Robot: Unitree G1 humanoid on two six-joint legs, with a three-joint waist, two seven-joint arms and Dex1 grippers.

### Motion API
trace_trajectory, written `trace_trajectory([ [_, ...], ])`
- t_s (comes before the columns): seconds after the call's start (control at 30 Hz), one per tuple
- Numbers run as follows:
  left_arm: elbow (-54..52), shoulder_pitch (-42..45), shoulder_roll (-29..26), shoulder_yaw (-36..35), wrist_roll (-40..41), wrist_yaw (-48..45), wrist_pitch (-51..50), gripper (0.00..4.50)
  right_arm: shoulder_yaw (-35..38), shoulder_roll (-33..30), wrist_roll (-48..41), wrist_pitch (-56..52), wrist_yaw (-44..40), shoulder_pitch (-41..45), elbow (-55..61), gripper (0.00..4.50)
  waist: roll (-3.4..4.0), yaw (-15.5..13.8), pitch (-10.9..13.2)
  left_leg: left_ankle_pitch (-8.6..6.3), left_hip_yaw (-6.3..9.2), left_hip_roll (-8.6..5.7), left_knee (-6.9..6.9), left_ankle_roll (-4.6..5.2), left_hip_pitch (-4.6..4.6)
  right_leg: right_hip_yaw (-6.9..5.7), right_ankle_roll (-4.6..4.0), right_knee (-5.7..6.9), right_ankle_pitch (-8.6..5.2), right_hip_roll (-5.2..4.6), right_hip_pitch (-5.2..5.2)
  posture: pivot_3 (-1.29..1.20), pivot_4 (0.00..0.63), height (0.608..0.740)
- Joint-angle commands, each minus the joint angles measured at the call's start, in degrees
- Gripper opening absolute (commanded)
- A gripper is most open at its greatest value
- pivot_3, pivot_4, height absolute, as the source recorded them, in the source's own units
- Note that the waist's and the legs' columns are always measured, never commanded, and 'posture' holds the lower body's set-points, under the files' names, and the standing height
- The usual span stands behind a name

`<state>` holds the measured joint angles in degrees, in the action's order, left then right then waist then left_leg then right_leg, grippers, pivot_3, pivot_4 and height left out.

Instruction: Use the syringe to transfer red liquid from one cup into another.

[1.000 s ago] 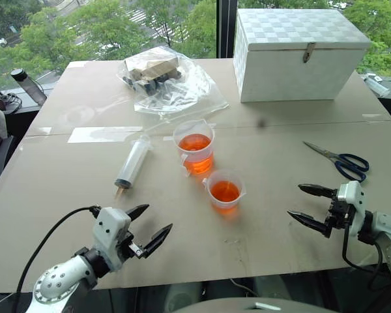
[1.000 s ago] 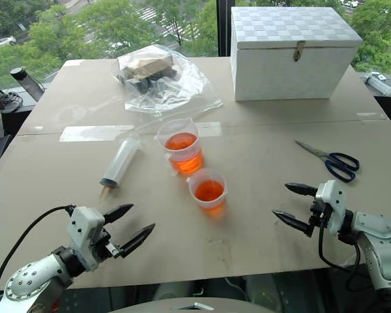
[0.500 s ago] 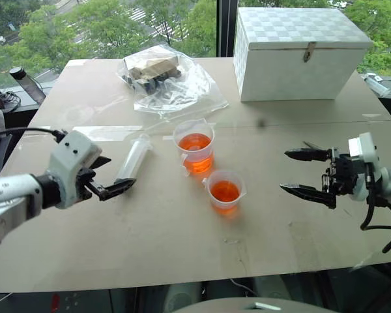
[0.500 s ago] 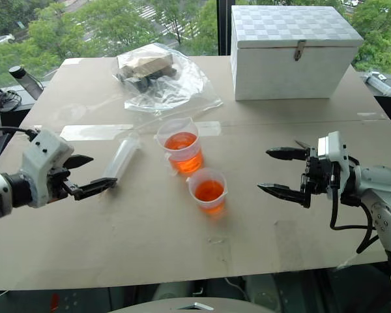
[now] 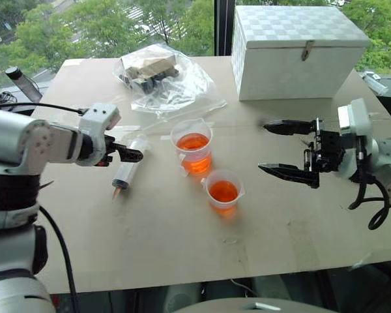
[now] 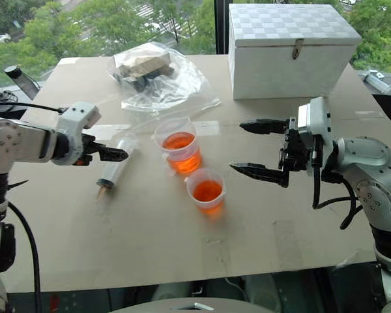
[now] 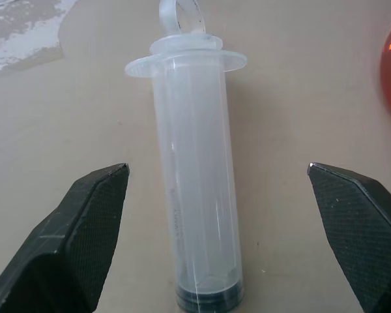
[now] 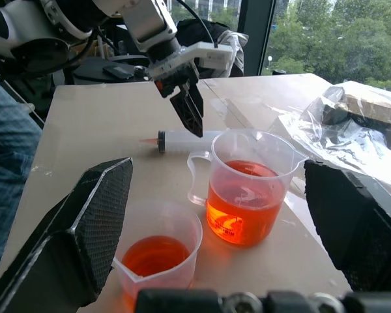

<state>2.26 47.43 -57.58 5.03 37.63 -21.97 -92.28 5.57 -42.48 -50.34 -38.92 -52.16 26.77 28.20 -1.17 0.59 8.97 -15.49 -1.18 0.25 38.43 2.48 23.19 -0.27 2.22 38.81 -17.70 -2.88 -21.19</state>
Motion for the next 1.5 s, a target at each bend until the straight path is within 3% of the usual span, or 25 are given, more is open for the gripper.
trace_trajectory([
  [0.03, 4.2, 3.8, -0.5, 3.0, -3.5, 0.0, -0.2, 4.5, 1.7, -0.6, -3.8, -3.0, 2.9, 3.4, 2.6, 4.46, -0.03, 0.1, 0.0, 0.03, -0.01, 0.0, 0.06, -0.04, 0.23, 0.02, 0.0, 0.05, 0.0, 0.0, -0.23, 0.0, 0.15, 0.74],
  [0.1, 7.9, 5.5, 0.3, 4.1, -5.6, -0.2, 0.2, 4.5, 1.4, -1.5, -5.2, -5.7, 4.8, 6.1, 3.4, 4.46, -0.03, 0.1, 0.0, 0.07, 0.02, 0.0, 0.23, -0.08, 0.65, 0.0, 0.0, 0.11, 0.01, 0.03, -0.6, 0.0, 0.15, 0.74],
  [0.5, 18.9, 12.7, 4.7, 13.3, -12.4, -6.3, 3.1, 4.5, -3.9, -6.6, -4.8, -14.6, 5.8, 14.9, 4.5, 4.46, -0.1, -0.2, 0.0, 0.06, 0.04, -0.01, 0.29, -0.07, 0.67, -0.04, 0.0, 0.09, 0.0, 0.01, -0.56, 0.0, 0.15, 0.74],
  [0.9, 27.0, 14.9, 8.2, 17.2, -18.2, -12.0, 7.6, 4.5, -3.3, -6.5, -4.6, -15.1, 5.8, 15.0, 5.2, 4.46, -0.1, 0.0, 0.0, 0.06, 0.02, -0.01, 0.3, -0.06, 0.7, -0.03, 0.01, 0.11, 0.01, 0.0, -0.58, 0.0, 0.15, 0.74],
  [1.0, 28.7, 15.3, 9.1, 17.3, -19.7, -13.4, 9.4, 3.65, -3.1, -6.5, -4.6, -15.2, 5.9, 14.8, 5.4, 4.5, -0.1, -0.1, 0.0, 0.06, 0.04, -0.01, 0.3, -0.06, 0.68, -0.04, 0.01, 0.15, 0.0, 0.0, -0.57, 0.0, 0.15, 0.74],
  [1.17, 29.1, 15.2, 10.7, 15.5, -21.0, -13.9, 9.3, 1.41, -2.9, -6.3, -4.7, -15.3, 6.7, 14.2, 5.7, 4.5, -0.1, -0.6, 0.0, 0.06, 0.04, -0.01, 0.38, -0.05, 0.68, -0.04, 0.01, 0.15, 0.01, -0.02, -0.54, 0.0, 0.15, 0.74],
  [1.3, 27.8, 14.6, 11.7, 7.9, -21.0, -11.1, 8.7, 1.39, -2.7, -6.1, -4.7, -15.4, 7.5, 13.9, 5.7, 4.5, -0.11, -1.0, 0.0, 0.06, 0.05, -0.01, 0.42, -0.05, 0.7, -0.06, 0.01, 0.16, 0.01, -0.03, -0.54, 0.0, 0.15, 0.74],
  [1.43, 15.2, 10.9, 11.3, -13.0, -17.3, -7.5, 14.2, 1.39, -0.7, -7.1, -5.8, -16.2, 8.3, 13.5, 5.2, 4.5, -0.2, -0.8, 0.0, 0.06, 0.09, 0.01, 0.46, -0.05, 0.81, -0.07, 0.01, 0.13, 0.01, -0.03, -0.61, 0.0, 0.15, 0.74],
  [1.5, 11.1, 10.0, 10.5, -18.3, -16.1, -7.3, 15.7, 1.39, -0.1, -7.2, -6.2, -16.4, 8.5, 13.6, 4.7, 4.5, -0.26, -0.6, 0.0, 0.06, 0.12, 0.03, 0.48, -0.06, 0.87, -0.09, 0.01, 0.11, 0.01, -0.04, -0.63, 0.0, 0.15, 0.74],
])
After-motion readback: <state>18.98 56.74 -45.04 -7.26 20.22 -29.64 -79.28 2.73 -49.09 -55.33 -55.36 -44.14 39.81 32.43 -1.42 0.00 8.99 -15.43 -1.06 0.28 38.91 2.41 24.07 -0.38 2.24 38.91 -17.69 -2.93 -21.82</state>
